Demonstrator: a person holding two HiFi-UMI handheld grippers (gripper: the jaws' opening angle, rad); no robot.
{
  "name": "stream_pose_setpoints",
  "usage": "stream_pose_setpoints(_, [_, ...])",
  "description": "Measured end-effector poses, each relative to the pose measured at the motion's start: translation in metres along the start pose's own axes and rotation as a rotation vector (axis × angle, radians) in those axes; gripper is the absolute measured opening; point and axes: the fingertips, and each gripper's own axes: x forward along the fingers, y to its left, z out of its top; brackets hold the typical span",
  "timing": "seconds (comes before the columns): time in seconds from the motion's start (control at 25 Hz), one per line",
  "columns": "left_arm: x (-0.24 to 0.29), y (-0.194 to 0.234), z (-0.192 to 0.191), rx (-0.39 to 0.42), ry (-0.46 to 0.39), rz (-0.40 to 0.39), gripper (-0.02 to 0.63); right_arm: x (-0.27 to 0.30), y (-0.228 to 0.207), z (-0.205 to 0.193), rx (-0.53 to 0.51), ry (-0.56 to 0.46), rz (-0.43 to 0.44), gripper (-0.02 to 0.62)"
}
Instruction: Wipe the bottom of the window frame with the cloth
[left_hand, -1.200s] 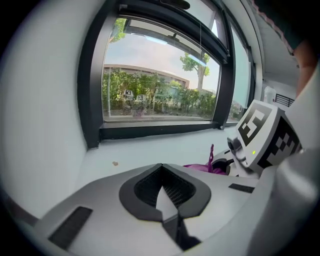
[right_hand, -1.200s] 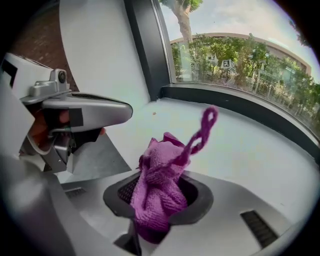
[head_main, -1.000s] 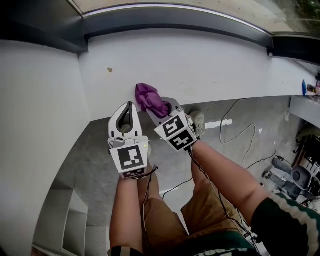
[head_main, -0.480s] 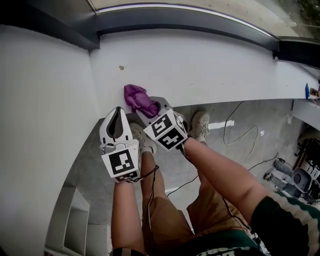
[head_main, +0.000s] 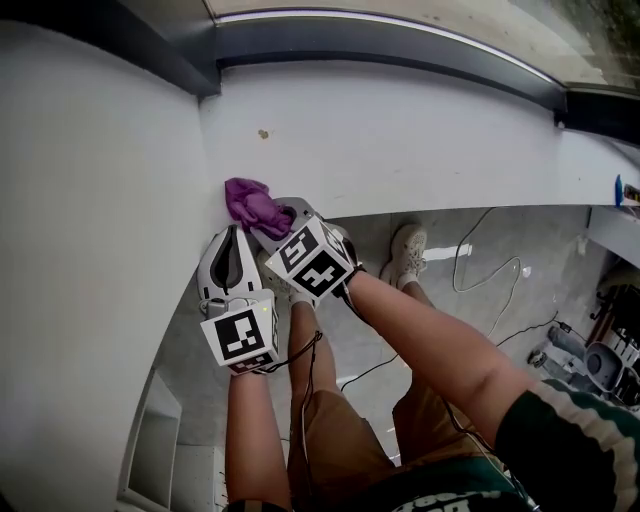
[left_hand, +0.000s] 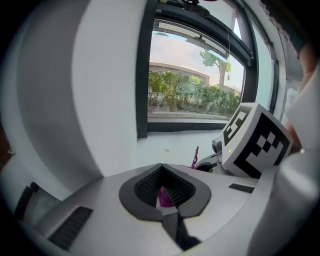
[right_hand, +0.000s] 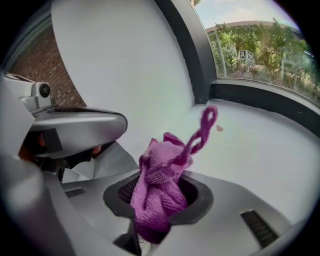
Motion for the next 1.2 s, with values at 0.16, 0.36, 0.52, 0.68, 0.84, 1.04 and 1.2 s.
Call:
stream_pose_setpoints(0.16, [-0.001,0.003,-0.002,-0.018,0.000,0.007,0.009,0.009,0.015,0.004,-0.046,0.009,0.059,0.127])
stream_pose_setpoints(0.36, [-0.002,0.006,-0.005,-0.039,0.005,0.023,0.009,0.009,0.014,0.004,-0.034,0.010,0.077,0.127])
stream_pose_setpoints(0.52, [0.001,0.005,-0.006,-0.043,0.005,0.021,0.009,0.008,0.010,0.005,-0.032,0.006,0.069,0.127])
stream_pose_setpoints(0.68, [0.009,0.001,-0.001,-0.042,-0.002,0.007,0.009,0.007,-0.004,0.014,-0.009,-0.003,0.056,0.127])
stream_pose_setpoints(0.84, [0.023,0.000,0.014,-0.055,-0.027,0.002,0.009,0.007,-0.028,0.028,0.023,-0.027,0.031,0.127])
stream_pose_setpoints(1.04, [0.042,-0.003,0.029,-0.044,-0.042,-0.017,0.009,0.006,-0.066,0.052,0.055,-0.064,-0.030,0.127])
stream_pose_setpoints(1.2, [0.055,0.000,0.038,-0.053,-0.032,-0.016,0.009,0.009,-0.093,0.074,0.063,-0.095,-0.080,0.127])
